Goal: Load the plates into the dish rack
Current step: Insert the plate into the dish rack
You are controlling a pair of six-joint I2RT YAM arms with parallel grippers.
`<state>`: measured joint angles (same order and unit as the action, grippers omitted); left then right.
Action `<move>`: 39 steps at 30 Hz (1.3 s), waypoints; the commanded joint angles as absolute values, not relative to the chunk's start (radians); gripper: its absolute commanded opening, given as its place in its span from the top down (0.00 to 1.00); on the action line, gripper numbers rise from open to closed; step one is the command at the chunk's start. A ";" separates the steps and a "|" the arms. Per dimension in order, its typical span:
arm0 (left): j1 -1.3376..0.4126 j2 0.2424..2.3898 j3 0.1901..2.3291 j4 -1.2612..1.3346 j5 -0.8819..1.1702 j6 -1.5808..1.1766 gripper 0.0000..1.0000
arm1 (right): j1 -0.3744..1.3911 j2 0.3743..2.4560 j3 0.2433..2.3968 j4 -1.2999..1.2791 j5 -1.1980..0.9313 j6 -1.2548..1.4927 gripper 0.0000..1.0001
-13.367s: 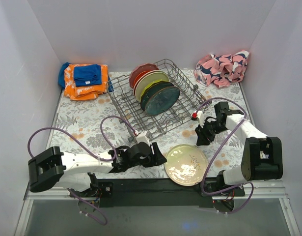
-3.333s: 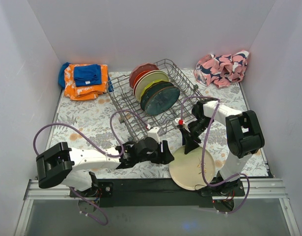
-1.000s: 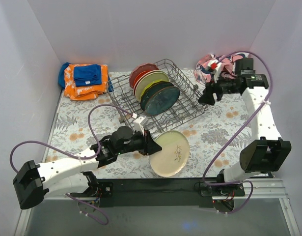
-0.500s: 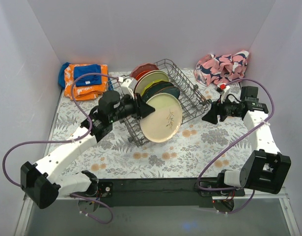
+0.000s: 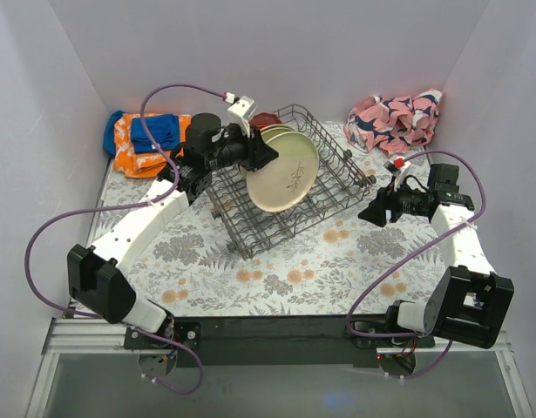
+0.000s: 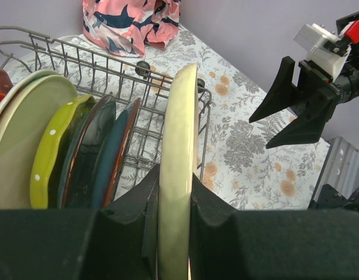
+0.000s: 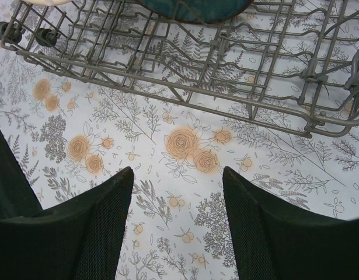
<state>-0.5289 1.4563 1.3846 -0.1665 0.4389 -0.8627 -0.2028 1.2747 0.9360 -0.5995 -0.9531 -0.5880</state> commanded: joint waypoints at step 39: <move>-0.552 1.687 1.511 -0.018 0.494 -0.404 1.00 | -0.218 1.285 0.928 -0.575 -1.048 -0.623 0.31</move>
